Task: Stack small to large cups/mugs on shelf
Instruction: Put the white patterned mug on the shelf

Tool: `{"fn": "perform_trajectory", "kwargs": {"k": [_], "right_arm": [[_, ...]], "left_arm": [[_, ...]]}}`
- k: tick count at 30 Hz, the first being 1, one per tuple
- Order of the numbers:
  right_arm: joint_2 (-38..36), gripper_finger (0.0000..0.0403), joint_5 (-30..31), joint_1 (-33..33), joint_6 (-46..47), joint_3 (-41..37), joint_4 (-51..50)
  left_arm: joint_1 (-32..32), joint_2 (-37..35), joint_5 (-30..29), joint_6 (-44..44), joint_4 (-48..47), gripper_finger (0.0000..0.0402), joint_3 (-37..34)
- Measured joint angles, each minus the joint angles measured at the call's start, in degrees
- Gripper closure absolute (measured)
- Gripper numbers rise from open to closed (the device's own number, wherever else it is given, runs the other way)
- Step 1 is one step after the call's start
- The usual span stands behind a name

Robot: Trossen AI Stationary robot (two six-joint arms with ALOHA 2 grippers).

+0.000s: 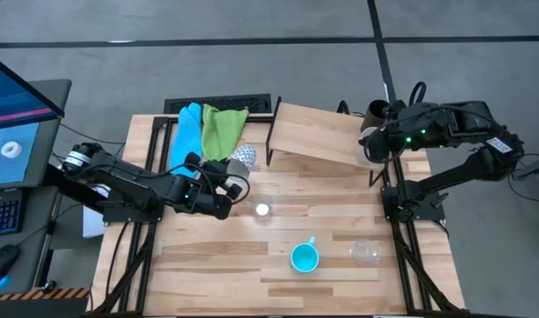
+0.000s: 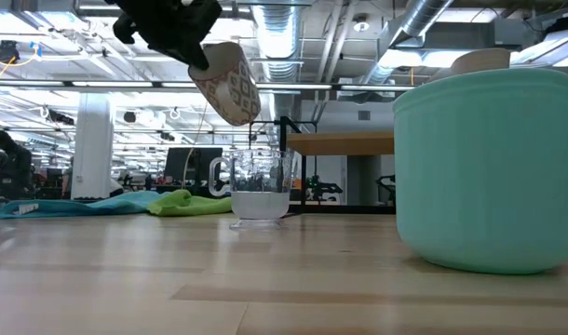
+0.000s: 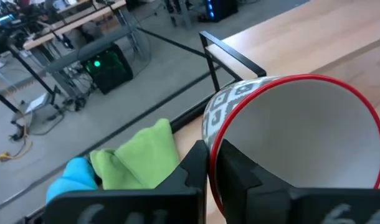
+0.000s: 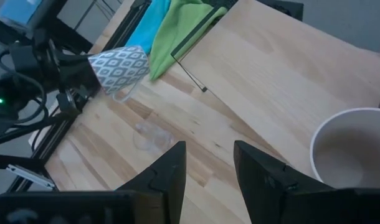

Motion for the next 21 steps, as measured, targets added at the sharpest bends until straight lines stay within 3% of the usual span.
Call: {"fn": "perform_trajectory", "kwargs": {"k": [9, 16, 21], "right_arm": [[0.0, 0.0248, 0.0, -0.4, 1.1, 0.0, 0.0], [0.0, 0.0248, 0.0, -0.4, 1.0, 0.0, 0.0], [0.0, 0.0248, 0.0, -0.4, -1.9, 0.0, 0.0]], "left_arm": [[-0.3, -1.1, 2.6, -0.1, -0.2, 0.0399, 1.3], [0.1, -4.3, 18.8, -0.5, 2.4, 0.0387, 5.5], [-0.3, -8.4, 25.0, 2.7, 9.8, 0.0397, 8.7]]}}
